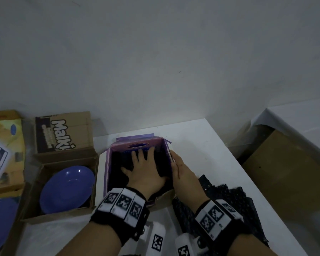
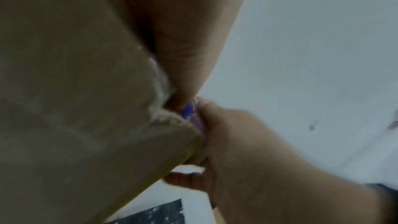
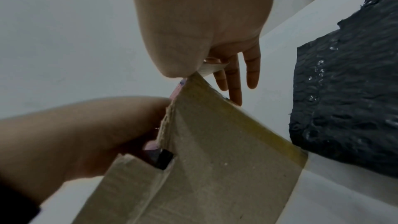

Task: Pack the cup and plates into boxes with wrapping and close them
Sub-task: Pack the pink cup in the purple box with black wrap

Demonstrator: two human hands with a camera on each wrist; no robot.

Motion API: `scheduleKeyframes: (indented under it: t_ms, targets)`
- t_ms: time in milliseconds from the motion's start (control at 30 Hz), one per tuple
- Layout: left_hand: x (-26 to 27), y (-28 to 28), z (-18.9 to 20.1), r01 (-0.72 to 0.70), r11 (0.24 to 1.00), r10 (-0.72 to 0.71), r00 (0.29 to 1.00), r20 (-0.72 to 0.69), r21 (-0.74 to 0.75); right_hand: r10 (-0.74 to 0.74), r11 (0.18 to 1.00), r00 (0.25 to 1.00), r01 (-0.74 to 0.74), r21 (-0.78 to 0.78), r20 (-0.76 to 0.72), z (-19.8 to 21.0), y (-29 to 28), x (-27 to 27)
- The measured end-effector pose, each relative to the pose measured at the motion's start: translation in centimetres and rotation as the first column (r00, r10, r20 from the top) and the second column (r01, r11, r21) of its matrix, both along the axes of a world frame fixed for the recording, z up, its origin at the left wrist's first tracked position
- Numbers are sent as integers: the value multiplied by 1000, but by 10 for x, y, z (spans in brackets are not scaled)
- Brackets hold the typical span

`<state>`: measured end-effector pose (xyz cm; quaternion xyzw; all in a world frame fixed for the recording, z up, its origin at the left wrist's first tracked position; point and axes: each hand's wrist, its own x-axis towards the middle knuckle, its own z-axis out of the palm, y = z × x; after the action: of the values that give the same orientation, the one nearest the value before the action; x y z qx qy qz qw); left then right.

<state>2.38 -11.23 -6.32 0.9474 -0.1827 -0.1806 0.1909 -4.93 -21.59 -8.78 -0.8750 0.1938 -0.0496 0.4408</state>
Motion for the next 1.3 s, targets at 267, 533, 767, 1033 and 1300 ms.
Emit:
scheduleKeyframes:
  t_ms: [267,533,767,1033,1300]
  targets:
    - [-11,26,-1,-3,947,5,1000,-6,323,2,1000,1000,-2,-18,-27,13,5,-1]
    - [-3,33,-5,-61,992,74,991,-113,113,4,1000,1000,-4,-17,-24,14,6,-2]
    - [2,39,6,-92,992,101,990,-100,85,-1,1000,1000,1,3,-23,12,6,-1]
    - [8,43,-7,-167,986,160,970,-184,-25,-8,1000,1000,8,28,-16,16,7,-1]
    - [15,25,-3,-178,984,176,952,-250,16,-4,1000,1000,4,9,-27,15,6,-2]
